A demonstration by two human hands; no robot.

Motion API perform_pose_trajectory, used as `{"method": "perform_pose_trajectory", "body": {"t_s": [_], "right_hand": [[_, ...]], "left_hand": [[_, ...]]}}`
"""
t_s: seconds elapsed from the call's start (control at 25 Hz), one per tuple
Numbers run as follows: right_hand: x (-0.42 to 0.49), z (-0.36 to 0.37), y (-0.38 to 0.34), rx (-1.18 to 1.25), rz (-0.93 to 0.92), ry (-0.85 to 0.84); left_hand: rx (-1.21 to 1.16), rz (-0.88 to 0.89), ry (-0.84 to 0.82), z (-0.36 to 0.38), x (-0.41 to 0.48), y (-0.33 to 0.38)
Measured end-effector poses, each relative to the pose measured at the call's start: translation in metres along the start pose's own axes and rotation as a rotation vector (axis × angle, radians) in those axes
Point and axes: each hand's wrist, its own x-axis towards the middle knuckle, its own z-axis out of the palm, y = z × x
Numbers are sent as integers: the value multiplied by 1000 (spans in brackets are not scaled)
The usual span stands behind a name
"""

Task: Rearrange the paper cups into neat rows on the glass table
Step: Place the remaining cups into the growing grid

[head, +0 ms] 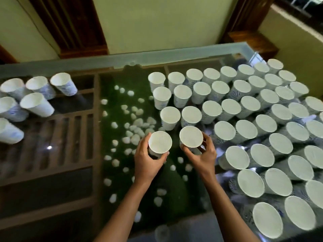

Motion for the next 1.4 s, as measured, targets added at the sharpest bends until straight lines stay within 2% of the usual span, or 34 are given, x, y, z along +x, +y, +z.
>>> {"method": "perform_pose_trajectory", "body": {"t_s": [0.2, 0.52, 0.72, 0.92, 1.08, 1.2, 1.4], "right_hand": [[7, -10, 20, 98, 108, 116], [6, -9, 34, 52, 123, 129], [-5, -14, 30, -71, 81, 150], [-35, -15, 22, -134, 59, 170], [-69, -2, 1, -149, 2, 203], [-99, 25, -21, -94, -34, 132], [-126, 116, -69, -43, -133, -222]], "left_hand": [[-15, 10, -52, 35, 6, 11], [14, 17, -142, 49, 5, 12], [14, 43, -226, 41, 4, 12], [-42, -33, -314, 23, 1, -4], [-31, -68, -284, -3, -13, -20], [-52, -72, -214, -42, -20, -43], [-143, -185, 25, -146, -8, -93]]}}
